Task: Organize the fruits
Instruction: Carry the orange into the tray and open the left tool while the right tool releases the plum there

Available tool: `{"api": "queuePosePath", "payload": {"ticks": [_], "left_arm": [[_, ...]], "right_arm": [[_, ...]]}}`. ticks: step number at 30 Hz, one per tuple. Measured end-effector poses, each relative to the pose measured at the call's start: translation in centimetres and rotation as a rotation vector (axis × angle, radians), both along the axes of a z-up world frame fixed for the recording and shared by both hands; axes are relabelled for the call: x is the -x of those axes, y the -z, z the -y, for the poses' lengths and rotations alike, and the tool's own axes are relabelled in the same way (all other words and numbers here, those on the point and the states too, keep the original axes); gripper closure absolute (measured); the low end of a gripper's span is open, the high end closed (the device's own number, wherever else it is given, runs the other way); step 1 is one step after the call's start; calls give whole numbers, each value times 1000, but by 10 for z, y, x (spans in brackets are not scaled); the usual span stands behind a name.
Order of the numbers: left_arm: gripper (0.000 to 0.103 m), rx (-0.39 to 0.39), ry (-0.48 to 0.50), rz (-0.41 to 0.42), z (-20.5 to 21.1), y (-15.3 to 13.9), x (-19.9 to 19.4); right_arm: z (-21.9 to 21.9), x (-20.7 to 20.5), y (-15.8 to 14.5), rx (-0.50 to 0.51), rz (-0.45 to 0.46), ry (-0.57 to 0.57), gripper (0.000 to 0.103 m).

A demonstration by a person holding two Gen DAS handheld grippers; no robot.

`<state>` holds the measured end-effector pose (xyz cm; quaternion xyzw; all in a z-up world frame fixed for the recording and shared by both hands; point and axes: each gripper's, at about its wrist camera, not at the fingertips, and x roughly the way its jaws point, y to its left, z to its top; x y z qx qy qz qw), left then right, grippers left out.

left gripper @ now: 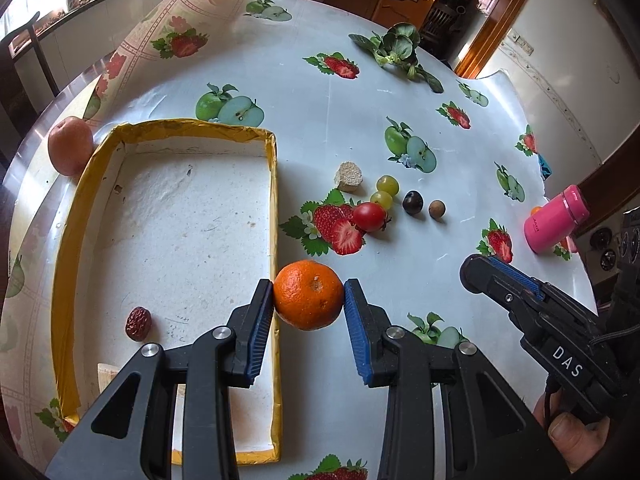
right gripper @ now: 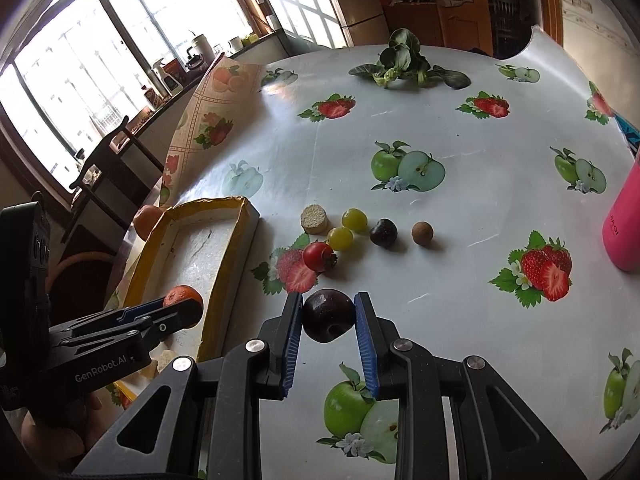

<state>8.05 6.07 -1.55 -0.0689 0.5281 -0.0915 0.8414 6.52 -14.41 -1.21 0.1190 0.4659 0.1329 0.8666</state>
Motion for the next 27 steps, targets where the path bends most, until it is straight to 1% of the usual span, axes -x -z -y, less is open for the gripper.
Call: {"api": "queuePosePath", "payload": {"ticks": [13,27], "left_arm": [[70,4,-59,0,-39,-3,15],[70,9,-105,-15,-71,2,16]], "right_arm": [[-46,12,-6,7,7,-78,76],[-85,12,-5,9,1,-149,76]]}}
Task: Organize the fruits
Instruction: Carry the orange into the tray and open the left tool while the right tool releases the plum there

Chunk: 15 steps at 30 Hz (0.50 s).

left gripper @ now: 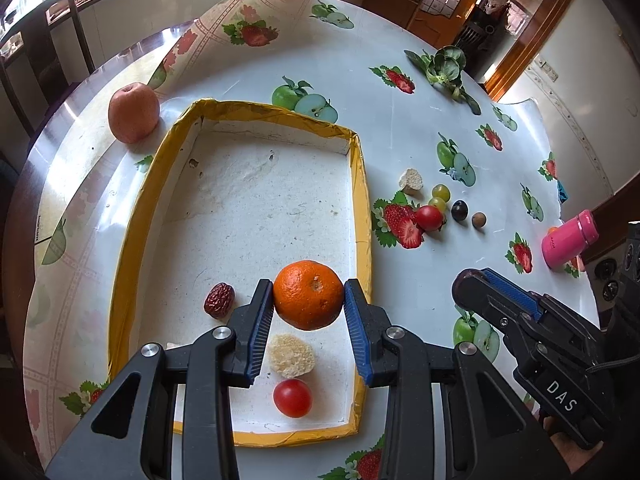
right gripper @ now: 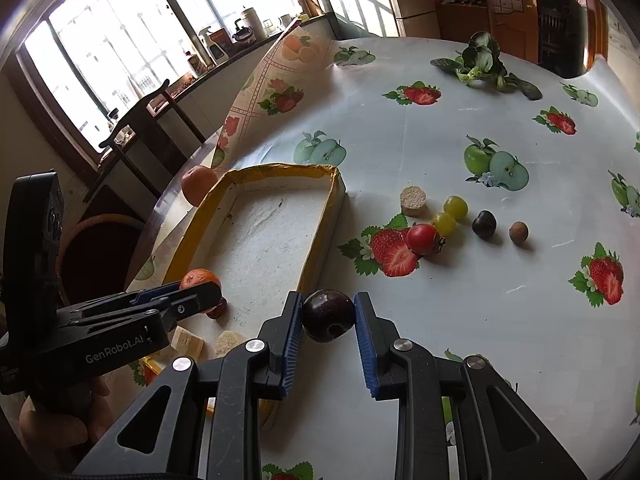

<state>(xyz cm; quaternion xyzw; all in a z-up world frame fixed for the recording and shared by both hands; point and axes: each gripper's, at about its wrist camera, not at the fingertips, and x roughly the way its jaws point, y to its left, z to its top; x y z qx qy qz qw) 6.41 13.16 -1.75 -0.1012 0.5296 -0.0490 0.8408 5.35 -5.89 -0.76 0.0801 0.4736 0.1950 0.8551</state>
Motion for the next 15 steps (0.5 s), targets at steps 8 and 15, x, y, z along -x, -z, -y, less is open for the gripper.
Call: {"api": "queuePosePath", "payload": {"ticks": [8,15], "left_arm": [[70,0,-32,-23,-20,10,-3],[70,21,-96,-55,-50,23,-14]], "right_arm": [[-26,-2,6,2,-9,-52,76],[-64,-5,15,13,-22,-139,76]]}}
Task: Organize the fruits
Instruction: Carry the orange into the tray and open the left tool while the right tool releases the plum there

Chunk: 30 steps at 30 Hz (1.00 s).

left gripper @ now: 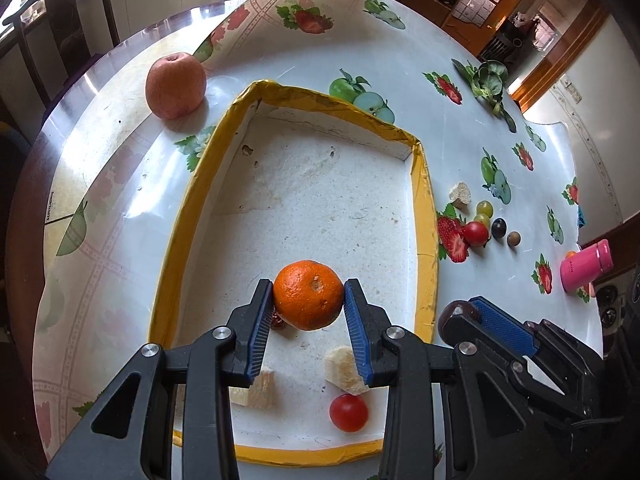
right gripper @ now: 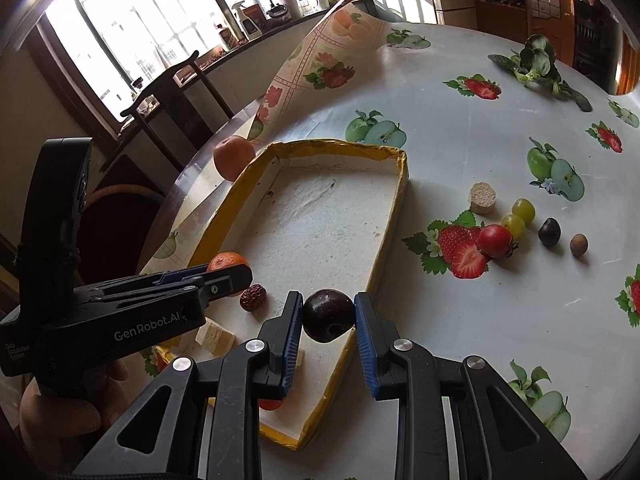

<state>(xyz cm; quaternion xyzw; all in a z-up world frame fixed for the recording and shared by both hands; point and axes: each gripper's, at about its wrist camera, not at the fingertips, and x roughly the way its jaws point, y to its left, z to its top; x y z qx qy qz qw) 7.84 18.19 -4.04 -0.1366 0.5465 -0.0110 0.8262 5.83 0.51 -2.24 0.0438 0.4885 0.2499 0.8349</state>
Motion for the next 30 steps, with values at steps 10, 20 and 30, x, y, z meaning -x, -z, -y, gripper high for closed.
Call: {"api": "queuePosePath", "payload": {"ticks": [10,20,30], "left_arm": [[70,-5,-35,-47,-15,23,-24],[69,-30,-23,-98,-12,44,-31],[69,-26,-50,-95,-14,33,-18]], "right_arm": [[-47,-17,38,83,-36,-92,76],[-52,-23,58,119,-73,-111,73],[-42,-14,47,85,-64,-100,57]]}}
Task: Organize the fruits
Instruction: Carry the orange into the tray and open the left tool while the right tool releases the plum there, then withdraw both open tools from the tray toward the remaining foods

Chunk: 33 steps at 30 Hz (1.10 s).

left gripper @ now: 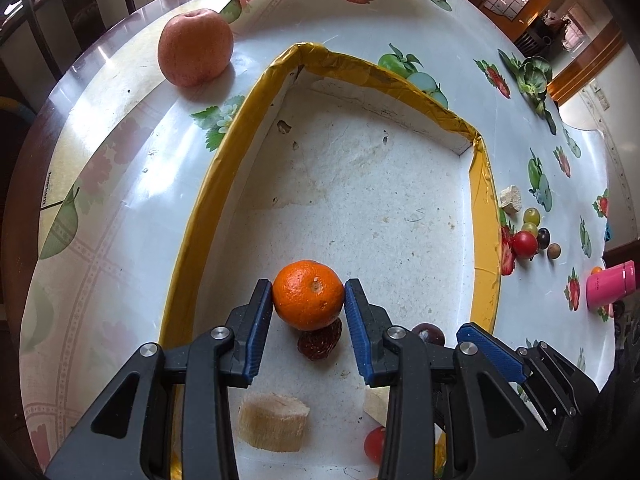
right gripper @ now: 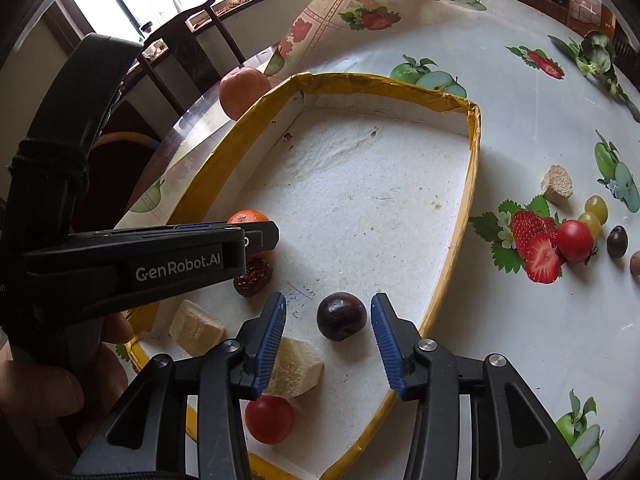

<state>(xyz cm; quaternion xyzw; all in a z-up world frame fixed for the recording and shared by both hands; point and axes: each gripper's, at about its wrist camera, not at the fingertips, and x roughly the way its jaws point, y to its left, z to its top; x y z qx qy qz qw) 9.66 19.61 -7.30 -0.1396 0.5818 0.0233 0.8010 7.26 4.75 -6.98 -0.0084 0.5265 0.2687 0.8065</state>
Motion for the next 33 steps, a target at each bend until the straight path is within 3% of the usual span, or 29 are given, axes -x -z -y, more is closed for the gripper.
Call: {"api": "queuePosePath", "payload": {"ticks": [1,3,5,20,22,24,33], "left_arm": [[68,0,-2,2,0,-2,1],[53,-6,-7,16,1,-9,6],[46,-18,-12,43,2,-18,11],[46,-76,59,134,43,-50,30],[44,-85,81,165,52,-55,34],[33,-92,98,189,62,-61,37],[31,9,228,255,119,-73,46]], "right_arm": [[2,2,-3,-4,6,1,57],[6,5,-9,-10,18,7,56],[12,9,-16,-20,25,19,56],[80,31,-46,-57,71,149,56],[93,33,-45,-52,71,174,56],[107,35,-44,-51,68,198,56],[170,44,-43,-44,81,320,43]]}}
